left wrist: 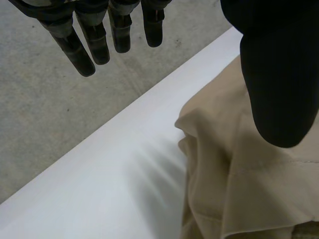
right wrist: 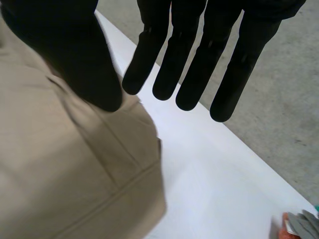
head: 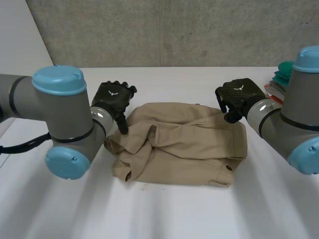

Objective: Fold the laundry.

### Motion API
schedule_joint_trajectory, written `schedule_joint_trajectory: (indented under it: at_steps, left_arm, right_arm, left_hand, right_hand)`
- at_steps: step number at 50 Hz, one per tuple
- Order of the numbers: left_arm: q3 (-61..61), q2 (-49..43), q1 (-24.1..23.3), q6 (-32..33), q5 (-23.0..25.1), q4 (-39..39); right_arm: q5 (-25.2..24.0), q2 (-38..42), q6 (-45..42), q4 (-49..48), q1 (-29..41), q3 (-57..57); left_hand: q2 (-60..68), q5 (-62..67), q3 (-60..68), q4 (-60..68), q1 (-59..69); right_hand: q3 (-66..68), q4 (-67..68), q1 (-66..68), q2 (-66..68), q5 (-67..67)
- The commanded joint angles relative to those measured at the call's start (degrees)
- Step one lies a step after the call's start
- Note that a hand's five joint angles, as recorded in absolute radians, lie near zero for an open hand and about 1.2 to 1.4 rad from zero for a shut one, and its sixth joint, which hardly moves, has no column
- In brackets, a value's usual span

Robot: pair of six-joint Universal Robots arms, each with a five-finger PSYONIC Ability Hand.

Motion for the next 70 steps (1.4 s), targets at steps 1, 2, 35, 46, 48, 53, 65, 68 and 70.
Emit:
schedule_joint_trajectory:
  at_steps: [1,2,35,46,48,53,65,68,70]
  left_arm:
    - [0.99,0.23,0.88,-0.9,0.24,-2.3]
    - [1.25,0.14,0.97,-1.17,0.33,-2.65]
    - [13.3,11.02,4.75,-4.33,-0.2,-15.31]
    - [8.99,32.21,9.41,-4.59,11.93,-17.42]
    - [10.13,35.11,10.46,-5.21,13.07,-18.21]
    - [14.08,37.32,11.52,-7.93,14.31,-19.7]
    - [27.35,17.21,11.87,-9.43,13.17,-21.37]
    - [32.44,8.16,11.87,-9.26,12.99,-22.61]
    - [35.25,3.33,11.87,-9.17,12.9,-22.87]
  right_arm:
    - [0.16,3.34,1.3,-2.23,-2.23,-1.52]
    - [0.16,3.87,1.74,-2.14,-2.41,-1.79]
    - [-1.86,-9.91,2.36,-7.59,-2.06,2.07]
    - [-6.34,-27.93,0.34,1.19,-4.08,-0.38]
    - [-6.87,-30.39,0.95,1.72,-4.78,-2.05]
    - [-7.13,-32.77,4.29,2.16,-6.01,-5.48]
    - [-5.47,-21.89,5.88,2.43,-1.72,-10.66]
    - [-1.96,-16.27,4.73,2.08,0.05,-12.86]
    - [-0.02,-13.1,4.21,1.9,0.75,-14.44]
  left_hand:
    - [-1.72,-2.81,-2.07,-1.48,-1.01]
    - [-1.72,-2.81,-2.07,-1.48,-1.01]
    - [68.28,67.19,67.93,68.52,68.99]
    - [68.28,67.19,67.93,68.52,68.99]
    - [68.28,67.19,67.93,68.52,68.99]
    - [68.28,67.19,67.93,68.52,68.99]
    - [68.28,67.19,67.93,68.52,68.99]
    - [68.28,67.19,67.93,68.52,68.99]
    - [68.28,67.19,67.93,68.52,68.99]
  right_hand:
    - [-14.03,-14.1,-13.3,-13.09,-13.95]
    - [-16.59,-16.66,-15.86,-15.65,-16.51]
    - [26.47,26.4,27.2,27.41,26.55]
    - [26.47,26.4,27.2,27.41,26.55]
    - [26.47,26.4,27.2,27.41,26.55]
    - [26.47,26.4,27.2,27.41,26.55]
    - [26.47,26.4,27.2,27.41,26.55]
    - [26.47,26.4,27.2,27.41,26.55]
    - [26.47,26.4,27.2,27.41,26.55]
